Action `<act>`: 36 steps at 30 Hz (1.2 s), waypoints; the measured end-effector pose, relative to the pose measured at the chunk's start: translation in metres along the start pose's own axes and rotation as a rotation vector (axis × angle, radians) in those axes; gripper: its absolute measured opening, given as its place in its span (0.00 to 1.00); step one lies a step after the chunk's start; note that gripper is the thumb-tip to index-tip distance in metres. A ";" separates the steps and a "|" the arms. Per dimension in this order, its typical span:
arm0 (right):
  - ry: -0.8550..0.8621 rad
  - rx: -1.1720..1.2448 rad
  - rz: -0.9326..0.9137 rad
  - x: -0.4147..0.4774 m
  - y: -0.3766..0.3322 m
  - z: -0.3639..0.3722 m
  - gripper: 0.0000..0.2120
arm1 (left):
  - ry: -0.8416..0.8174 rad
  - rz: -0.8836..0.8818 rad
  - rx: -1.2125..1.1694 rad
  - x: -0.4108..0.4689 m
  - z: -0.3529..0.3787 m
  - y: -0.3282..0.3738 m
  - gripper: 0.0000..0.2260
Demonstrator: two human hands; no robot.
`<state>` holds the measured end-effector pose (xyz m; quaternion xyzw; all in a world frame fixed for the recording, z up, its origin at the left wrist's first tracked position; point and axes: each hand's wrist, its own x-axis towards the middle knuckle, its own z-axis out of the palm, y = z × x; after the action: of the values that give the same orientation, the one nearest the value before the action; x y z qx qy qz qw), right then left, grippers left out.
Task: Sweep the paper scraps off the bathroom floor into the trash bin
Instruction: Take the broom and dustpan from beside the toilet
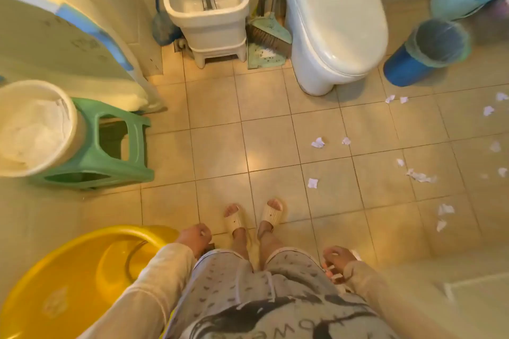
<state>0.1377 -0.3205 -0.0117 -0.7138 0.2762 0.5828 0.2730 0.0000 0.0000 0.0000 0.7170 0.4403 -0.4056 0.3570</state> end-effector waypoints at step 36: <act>0.056 -0.129 -0.214 0.032 -0.305 -0.050 0.14 | 0.016 -0.084 -0.141 0.109 -0.152 0.123 0.04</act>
<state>0.3945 -0.1453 -0.0140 -0.7712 0.1680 0.5469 0.2792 0.1853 0.1253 -0.0156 0.6740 0.5004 -0.3826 0.3859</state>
